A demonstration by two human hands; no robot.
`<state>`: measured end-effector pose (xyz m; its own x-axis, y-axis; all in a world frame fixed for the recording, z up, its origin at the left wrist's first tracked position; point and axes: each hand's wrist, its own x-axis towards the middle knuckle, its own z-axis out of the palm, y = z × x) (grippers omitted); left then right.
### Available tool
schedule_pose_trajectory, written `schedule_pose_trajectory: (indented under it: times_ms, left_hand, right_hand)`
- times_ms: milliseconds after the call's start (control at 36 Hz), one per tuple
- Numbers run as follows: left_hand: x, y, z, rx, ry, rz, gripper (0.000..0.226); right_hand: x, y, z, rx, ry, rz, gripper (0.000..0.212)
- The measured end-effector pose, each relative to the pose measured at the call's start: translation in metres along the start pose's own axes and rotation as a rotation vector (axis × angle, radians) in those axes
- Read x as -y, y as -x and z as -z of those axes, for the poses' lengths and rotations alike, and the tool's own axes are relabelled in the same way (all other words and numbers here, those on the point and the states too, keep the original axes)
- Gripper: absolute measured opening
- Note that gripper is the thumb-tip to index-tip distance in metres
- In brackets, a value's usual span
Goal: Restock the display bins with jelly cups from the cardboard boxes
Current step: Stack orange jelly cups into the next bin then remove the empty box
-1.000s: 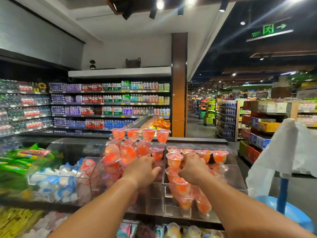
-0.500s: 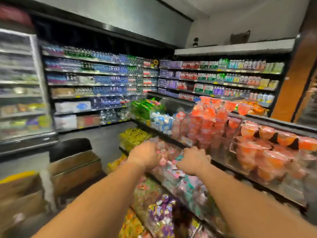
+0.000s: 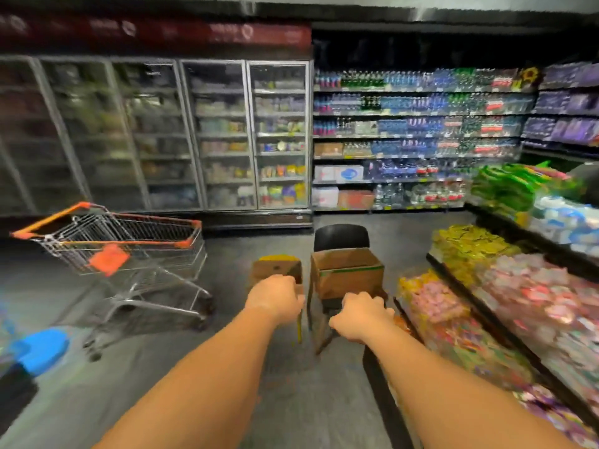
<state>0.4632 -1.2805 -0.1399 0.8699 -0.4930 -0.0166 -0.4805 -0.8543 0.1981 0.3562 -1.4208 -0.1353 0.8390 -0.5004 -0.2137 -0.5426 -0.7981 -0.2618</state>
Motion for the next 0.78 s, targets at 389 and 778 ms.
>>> schedule_pose_trajectory:
  times_ms: [389,778]
  left_hand:
    - [0.133,-0.107,-0.043,0.111,0.042,0.111,0.042]
    - [0.183,-0.366,-0.082,0.195,0.048,0.196,0.039]
  right_hand:
    - [0.118,-0.127,-0.084,-0.006,-0.106,-0.007,0.055]
    - [0.145,-0.416,-0.082,0.124,-0.111,-0.049,0.058]
